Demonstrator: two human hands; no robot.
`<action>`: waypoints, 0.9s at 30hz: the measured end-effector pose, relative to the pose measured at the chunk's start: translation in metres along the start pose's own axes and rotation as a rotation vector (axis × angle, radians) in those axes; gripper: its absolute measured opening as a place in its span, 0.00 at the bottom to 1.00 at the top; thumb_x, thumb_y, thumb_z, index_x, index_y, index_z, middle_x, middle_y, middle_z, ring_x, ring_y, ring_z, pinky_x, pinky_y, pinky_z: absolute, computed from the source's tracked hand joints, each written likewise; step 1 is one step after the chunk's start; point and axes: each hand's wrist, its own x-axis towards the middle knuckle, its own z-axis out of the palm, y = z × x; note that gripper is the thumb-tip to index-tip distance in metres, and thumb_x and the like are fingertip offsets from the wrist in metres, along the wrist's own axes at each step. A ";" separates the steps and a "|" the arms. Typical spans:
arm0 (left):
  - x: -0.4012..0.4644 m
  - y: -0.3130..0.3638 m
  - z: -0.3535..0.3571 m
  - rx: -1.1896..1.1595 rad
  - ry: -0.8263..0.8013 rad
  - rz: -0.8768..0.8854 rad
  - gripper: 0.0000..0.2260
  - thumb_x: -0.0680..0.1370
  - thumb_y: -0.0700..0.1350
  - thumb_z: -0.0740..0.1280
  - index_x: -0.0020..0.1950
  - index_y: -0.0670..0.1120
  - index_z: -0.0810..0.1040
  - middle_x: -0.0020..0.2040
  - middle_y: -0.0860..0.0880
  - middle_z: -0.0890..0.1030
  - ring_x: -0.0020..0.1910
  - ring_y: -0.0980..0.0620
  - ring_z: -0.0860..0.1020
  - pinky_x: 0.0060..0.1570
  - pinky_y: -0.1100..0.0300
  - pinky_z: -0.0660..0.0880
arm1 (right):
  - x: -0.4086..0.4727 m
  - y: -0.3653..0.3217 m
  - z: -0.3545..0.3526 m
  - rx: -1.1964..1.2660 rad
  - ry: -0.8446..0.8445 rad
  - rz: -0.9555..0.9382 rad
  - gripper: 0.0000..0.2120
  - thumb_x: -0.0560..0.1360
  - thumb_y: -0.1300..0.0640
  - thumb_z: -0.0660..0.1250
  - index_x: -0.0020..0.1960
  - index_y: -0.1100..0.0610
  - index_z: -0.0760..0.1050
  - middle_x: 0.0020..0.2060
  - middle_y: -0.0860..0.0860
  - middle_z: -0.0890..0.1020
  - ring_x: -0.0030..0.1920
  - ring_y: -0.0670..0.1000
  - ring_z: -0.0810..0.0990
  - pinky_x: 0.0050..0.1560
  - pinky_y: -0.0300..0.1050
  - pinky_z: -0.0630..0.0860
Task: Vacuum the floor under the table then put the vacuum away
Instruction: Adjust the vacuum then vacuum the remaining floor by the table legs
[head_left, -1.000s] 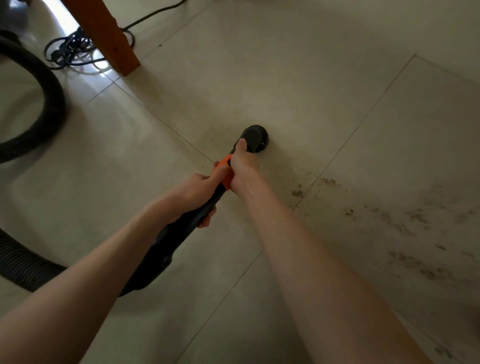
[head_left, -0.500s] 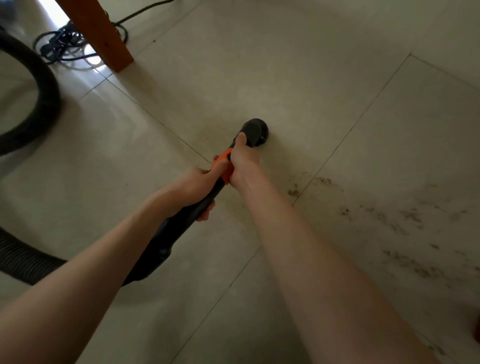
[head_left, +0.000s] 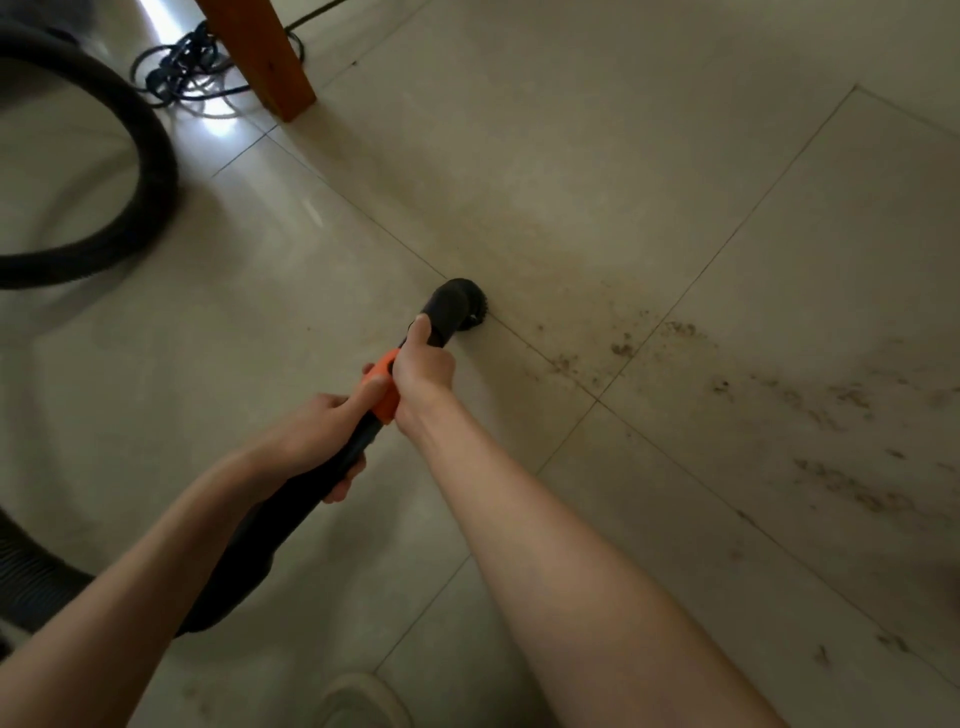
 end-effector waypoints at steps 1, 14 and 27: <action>-0.003 -0.002 0.000 0.006 0.000 -0.006 0.27 0.76 0.65 0.53 0.39 0.40 0.68 0.24 0.44 0.73 0.19 0.47 0.71 0.21 0.60 0.69 | -0.003 0.003 0.000 0.000 0.006 0.001 0.22 0.81 0.41 0.52 0.53 0.61 0.69 0.32 0.53 0.78 0.42 0.54 0.81 0.52 0.48 0.78; -0.028 -0.011 0.003 0.109 -0.069 -0.042 0.27 0.78 0.64 0.53 0.39 0.40 0.69 0.24 0.45 0.72 0.18 0.48 0.71 0.22 0.61 0.70 | -0.028 0.028 -0.009 0.083 0.006 0.049 0.24 0.81 0.41 0.51 0.59 0.61 0.69 0.33 0.54 0.78 0.38 0.52 0.78 0.54 0.48 0.78; -0.048 -0.019 0.002 0.225 -0.184 -0.065 0.26 0.78 0.64 0.53 0.40 0.40 0.67 0.25 0.44 0.70 0.18 0.48 0.69 0.21 0.64 0.67 | -0.049 0.049 -0.014 0.234 0.118 0.136 0.25 0.81 0.40 0.50 0.39 0.60 0.67 0.30 0.54 0.77 0.30 0.52 0.75 0.44 0.49 0.76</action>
